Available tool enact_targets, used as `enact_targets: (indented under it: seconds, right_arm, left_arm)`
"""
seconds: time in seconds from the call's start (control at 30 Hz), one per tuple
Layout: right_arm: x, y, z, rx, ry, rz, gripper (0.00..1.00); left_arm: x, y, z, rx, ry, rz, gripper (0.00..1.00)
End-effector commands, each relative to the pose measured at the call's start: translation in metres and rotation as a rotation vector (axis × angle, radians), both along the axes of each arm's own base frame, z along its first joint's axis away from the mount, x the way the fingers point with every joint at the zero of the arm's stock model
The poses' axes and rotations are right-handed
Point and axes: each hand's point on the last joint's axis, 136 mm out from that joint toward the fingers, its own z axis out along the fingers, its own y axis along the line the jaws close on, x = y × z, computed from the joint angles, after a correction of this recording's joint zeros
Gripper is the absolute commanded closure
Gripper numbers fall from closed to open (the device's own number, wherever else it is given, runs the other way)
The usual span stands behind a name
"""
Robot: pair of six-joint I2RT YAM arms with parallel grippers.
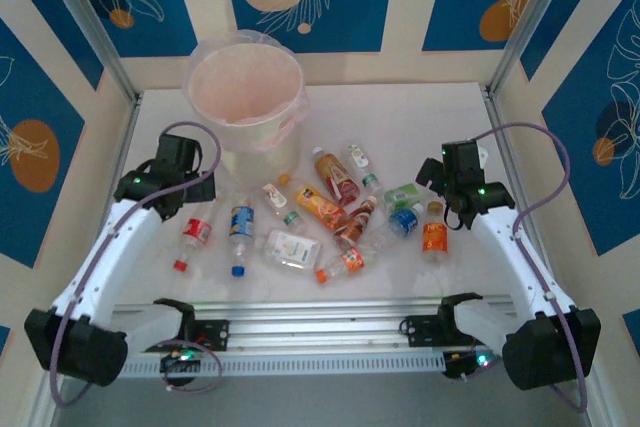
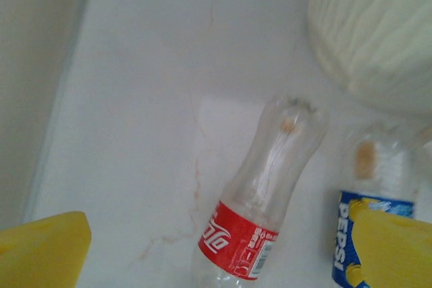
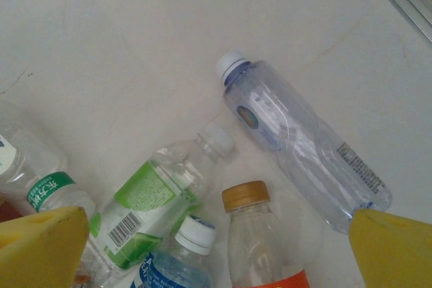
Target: Put the plastic bottles in the bin
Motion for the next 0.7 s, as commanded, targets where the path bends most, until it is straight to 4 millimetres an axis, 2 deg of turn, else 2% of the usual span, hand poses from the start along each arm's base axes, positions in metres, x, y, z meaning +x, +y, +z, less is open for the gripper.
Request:
enact_targets:
  seconds: [0.0,0.2,0.3,0.5,0.67]
  right_arm:
    - [-0.004,-0.002,0.001,0.001,-0.011,-0.024,0.01]
    - [-0.006,0.0,-0.001,0.002,-0.001,-0.023,0.01]
    - [-0.007,0.0,-0.001,0.005,-0.005,-0.029,0.01]
    - [-0.007,0.002,-0.001,0.007,-0.008,-0.024,0.01]
    - [-0.006,0.004,-0.001,0.007,-0.011,-0.021,0.01]
  left_arm:
    - [0.005,-0.003,-0.033,-0.097,0.035,0.041,0.0]
    - [0.011,-0.003,-0.087,-0.202,0.108,0.077,0.0]
    - [0.013,-0.003,-0.106,-0.238,0.139,0.09,0.01]
    - [0.021,-0.005,-0.124,-0.284,0.164,0.1,0.01]
    - [0.023,0.005,-0.139,-0.274,0.191,0.148,0.03]
